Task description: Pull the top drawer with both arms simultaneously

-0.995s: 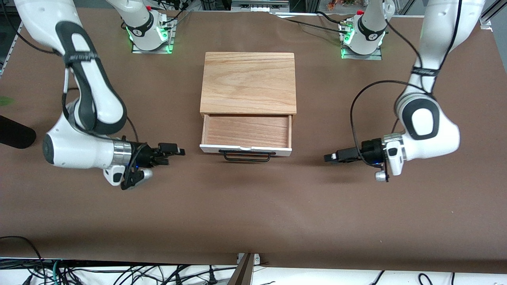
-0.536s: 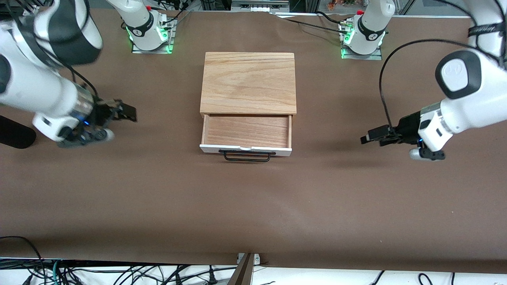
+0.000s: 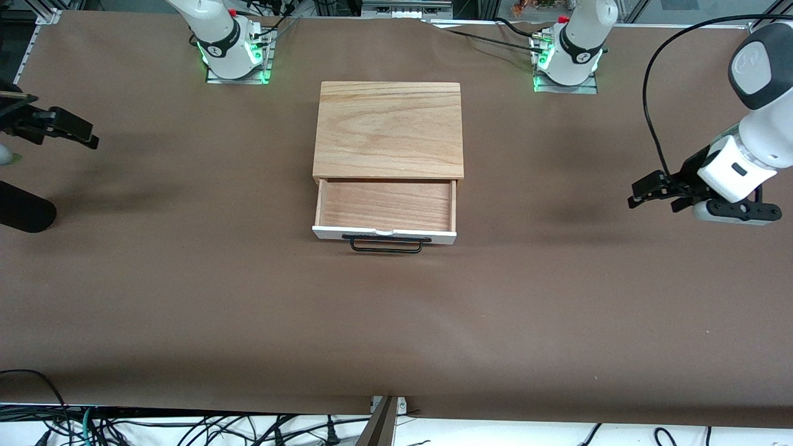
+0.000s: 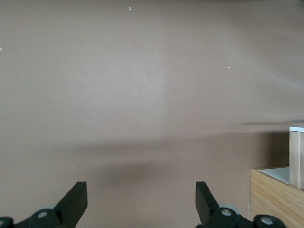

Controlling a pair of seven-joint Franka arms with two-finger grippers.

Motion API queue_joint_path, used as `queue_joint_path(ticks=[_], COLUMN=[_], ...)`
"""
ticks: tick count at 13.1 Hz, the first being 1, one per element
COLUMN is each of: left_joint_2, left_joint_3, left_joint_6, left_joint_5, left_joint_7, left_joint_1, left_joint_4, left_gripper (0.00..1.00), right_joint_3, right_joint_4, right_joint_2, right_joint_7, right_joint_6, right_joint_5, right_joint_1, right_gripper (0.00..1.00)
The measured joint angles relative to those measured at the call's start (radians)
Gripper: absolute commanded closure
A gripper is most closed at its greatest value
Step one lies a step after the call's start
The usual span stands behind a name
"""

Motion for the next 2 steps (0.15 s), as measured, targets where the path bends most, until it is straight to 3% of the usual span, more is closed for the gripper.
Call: queue_joint_path(ticks=[2], left_joint_2=[-0.028], left_joint_3=[-0.003], left_joint_6=[-0.027], left_joint_5=[0.035], left_joint_7=[0.0], left_joint_1=[0.001], left_joint_4=[0.0], left_gripper=[0.0], right_joint_3=[-0.005], right_joint_4=[0.002], right_joint_2=[0.0], right_joint_7=[0.001], right_joint_6=[0.0], right_joint_5=[0.0], right_joint_1=[0.004], right_gripper=[0.0])
